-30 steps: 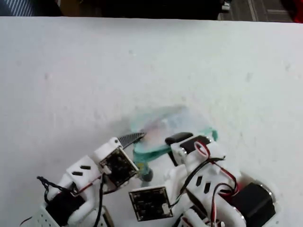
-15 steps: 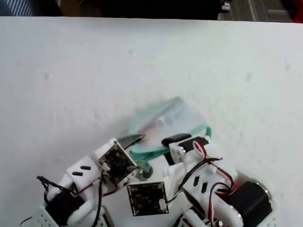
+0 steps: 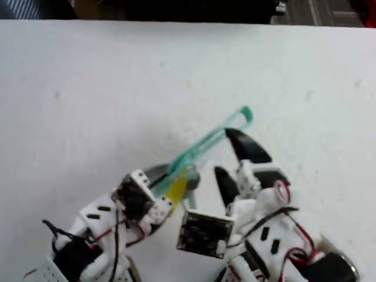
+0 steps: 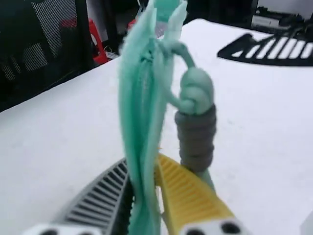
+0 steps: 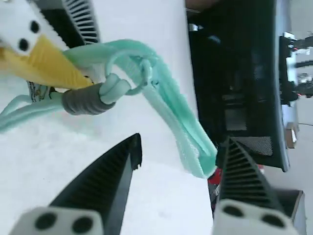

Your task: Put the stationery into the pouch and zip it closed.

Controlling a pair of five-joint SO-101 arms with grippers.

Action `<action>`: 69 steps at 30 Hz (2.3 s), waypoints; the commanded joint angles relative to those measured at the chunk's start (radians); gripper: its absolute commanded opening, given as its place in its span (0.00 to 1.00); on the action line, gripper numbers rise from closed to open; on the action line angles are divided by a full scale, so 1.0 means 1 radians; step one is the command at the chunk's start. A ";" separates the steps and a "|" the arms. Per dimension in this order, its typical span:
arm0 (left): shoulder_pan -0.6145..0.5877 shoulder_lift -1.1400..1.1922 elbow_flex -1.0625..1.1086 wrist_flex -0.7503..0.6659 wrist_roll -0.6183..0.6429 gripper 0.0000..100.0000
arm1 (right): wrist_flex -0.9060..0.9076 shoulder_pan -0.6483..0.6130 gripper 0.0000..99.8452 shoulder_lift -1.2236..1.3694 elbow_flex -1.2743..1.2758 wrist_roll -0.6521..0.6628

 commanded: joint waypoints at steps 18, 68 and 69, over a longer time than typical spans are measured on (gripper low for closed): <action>-0.005 -0.019 0.077 -0.160 0.023 0.02 | -0.061 0.039 0.22 -0.202 0.081 -0.144; -0.096 -0.021 0.077 -0.135 0.023 0.02 | -0.206 -0.237 0.23 0.140 0.161 -0.644; -0.096 -0.021 0.077 -0.135 0.023 0.02 | -0.214 -0.228 0.21 0.140 0.175 -0.644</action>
